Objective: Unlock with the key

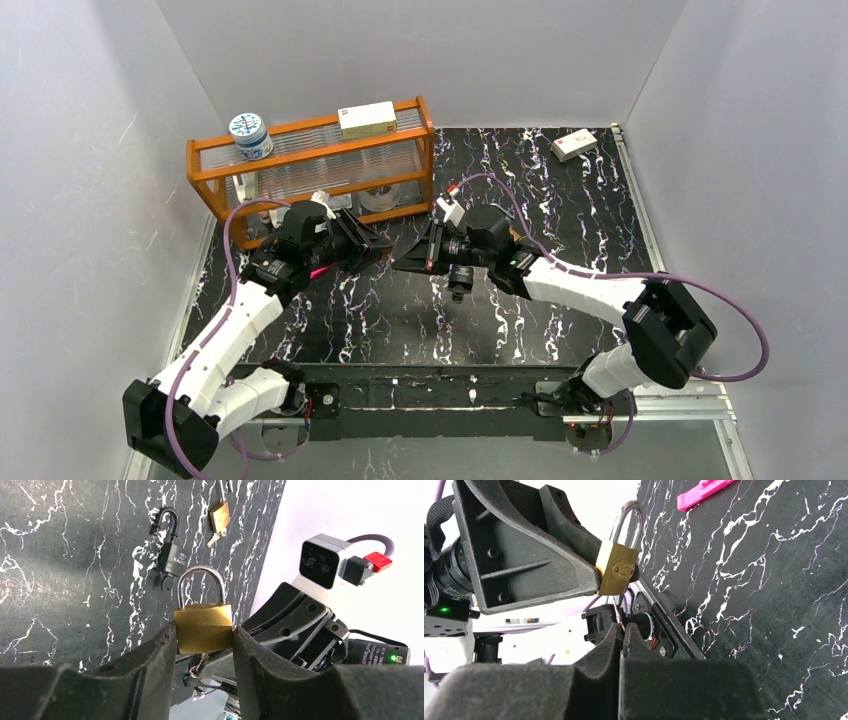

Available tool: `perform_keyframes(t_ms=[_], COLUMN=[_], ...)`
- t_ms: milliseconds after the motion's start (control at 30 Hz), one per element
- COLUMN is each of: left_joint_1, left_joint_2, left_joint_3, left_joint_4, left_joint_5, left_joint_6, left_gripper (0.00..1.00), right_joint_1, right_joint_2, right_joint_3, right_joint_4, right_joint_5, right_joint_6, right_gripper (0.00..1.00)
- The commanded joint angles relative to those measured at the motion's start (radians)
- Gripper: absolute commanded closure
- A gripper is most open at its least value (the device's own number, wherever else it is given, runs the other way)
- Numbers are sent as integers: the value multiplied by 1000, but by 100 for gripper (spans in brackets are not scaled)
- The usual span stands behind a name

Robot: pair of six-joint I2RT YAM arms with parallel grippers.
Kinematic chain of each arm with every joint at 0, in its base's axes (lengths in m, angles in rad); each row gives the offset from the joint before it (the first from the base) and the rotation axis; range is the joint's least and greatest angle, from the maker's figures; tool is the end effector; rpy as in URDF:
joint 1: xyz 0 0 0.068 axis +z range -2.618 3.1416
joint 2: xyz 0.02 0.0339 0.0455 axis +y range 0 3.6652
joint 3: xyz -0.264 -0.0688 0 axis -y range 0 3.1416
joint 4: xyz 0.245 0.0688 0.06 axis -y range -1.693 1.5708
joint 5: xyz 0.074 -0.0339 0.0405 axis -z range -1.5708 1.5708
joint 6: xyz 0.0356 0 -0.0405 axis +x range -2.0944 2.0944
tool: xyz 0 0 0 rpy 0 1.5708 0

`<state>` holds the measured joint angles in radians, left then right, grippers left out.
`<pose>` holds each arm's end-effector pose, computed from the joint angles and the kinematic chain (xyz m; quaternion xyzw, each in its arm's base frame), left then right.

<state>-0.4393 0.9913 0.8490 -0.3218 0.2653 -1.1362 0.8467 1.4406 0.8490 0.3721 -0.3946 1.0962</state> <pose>0.1982 -0.1034 0.3105 -0.2226 0.8163 -0.4486 0.2877 0.2063 0.2539 0.2652 -0.0264 0.7745 0.5927 0.2196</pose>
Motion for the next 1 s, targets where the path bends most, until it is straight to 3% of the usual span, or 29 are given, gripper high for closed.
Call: perform_keyframes(t_ms=[0, 633, 967], left_joint_1=[7, 7, 7], left_joint_2=[-13, -14, -16], left_joint_3=[15, 19, 16], left_joint_4=[-5, -17, -18], left_joint_5=[10, -10, -2], left_joint_6=[16, 43, 42], left_gripper=[100, 100, 100], right_joint_1=[2, -15, -16], right_joint_2=[15, 18, 35], right_joint_3=[31, 35, 62], right_joint_4=[14, 89, 43], right_joint_5=[13, -30, -5], right_joint_6=[-3, 12, 23], right_gripper=[99, 99, 99])
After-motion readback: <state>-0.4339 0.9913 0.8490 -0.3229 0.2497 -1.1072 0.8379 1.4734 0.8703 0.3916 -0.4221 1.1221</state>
